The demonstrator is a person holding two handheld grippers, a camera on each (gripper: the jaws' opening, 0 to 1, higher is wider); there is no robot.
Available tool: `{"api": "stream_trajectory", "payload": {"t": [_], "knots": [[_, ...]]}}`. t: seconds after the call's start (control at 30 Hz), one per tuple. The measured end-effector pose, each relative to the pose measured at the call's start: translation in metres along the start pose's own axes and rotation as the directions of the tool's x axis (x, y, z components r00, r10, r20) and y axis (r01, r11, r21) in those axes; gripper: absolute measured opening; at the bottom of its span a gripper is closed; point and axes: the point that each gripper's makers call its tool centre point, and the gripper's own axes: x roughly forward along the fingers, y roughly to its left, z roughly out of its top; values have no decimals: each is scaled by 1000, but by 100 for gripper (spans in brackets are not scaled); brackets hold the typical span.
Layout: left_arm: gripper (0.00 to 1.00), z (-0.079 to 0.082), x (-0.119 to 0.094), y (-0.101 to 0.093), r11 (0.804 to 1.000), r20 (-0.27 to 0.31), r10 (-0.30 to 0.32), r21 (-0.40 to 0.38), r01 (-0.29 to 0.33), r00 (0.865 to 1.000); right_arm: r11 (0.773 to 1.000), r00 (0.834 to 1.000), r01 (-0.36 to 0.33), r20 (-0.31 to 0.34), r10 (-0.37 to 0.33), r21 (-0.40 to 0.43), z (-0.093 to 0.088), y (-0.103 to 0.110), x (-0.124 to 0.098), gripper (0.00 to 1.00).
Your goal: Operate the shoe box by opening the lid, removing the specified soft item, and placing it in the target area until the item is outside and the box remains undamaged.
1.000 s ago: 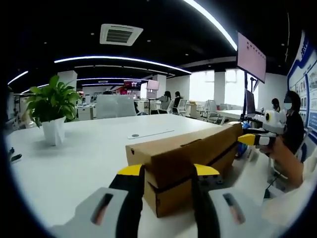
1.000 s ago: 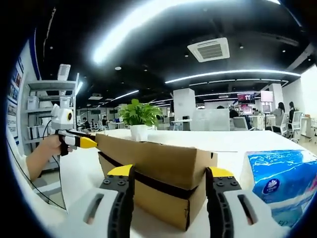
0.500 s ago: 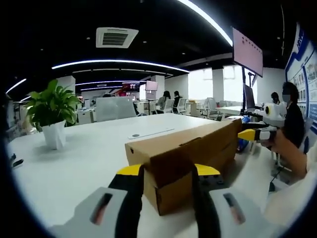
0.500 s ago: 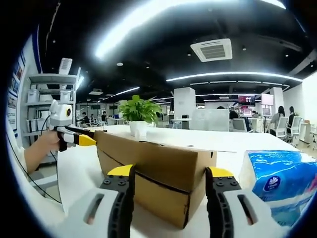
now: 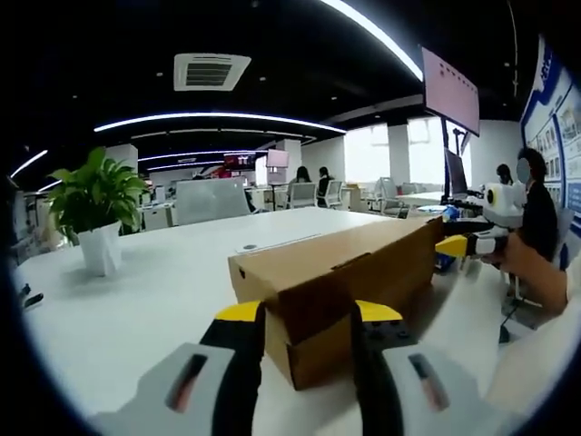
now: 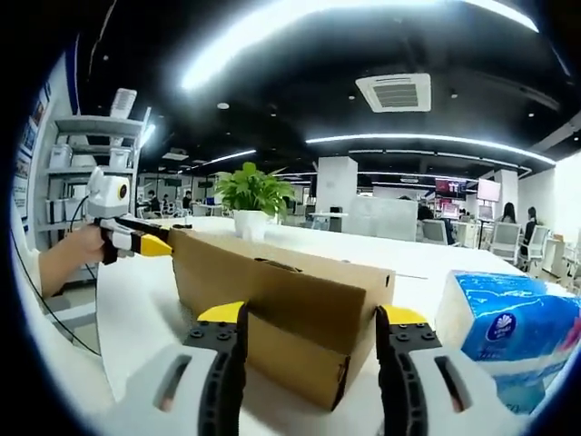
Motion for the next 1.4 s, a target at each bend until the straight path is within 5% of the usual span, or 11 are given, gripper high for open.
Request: {"api": "stream_trajectory", "payload": {"t": [1.3, 1.4], "knots": [[46, -8, -4, -3, 998, -7, 2, 58, -2, 1000, 998, 1000, 13, -25, -14, -62, 0, 1, -3, 54], [48, -6, -6, -3, 994, -1, -4, 111, 4, 1000, 996, 1000, 12, -15, -13, -91, 3, 3, -5, 54]]}}
